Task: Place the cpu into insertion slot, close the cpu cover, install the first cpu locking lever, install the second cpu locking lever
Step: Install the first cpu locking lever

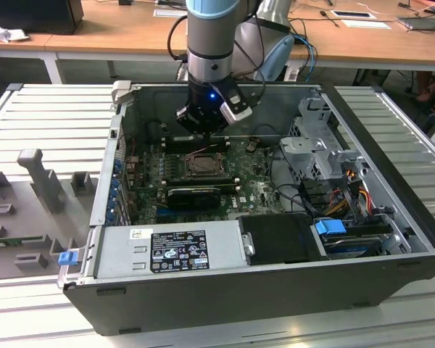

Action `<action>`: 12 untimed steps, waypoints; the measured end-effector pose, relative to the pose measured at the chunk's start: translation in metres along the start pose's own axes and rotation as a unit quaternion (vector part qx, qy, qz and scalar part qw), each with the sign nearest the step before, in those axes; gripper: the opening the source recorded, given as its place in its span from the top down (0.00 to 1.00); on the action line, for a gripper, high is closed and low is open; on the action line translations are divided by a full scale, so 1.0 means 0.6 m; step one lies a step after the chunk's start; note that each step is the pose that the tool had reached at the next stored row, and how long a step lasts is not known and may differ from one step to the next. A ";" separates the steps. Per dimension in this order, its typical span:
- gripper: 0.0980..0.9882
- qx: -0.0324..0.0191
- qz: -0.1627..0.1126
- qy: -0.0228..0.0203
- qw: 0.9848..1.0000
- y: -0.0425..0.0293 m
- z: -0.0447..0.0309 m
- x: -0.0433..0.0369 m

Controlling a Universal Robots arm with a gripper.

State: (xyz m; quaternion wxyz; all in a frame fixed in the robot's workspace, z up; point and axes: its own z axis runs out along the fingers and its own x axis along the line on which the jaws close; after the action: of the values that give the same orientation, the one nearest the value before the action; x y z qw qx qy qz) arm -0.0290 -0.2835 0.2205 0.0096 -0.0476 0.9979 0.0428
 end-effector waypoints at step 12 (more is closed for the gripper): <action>0.99 0.000 0.000 0.000 1.000 -0.004 0.010 -0.009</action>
State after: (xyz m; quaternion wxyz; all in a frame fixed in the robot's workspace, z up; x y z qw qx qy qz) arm -0.0231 -0.2851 0.2142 0.0096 -0.0476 0.9979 0.0427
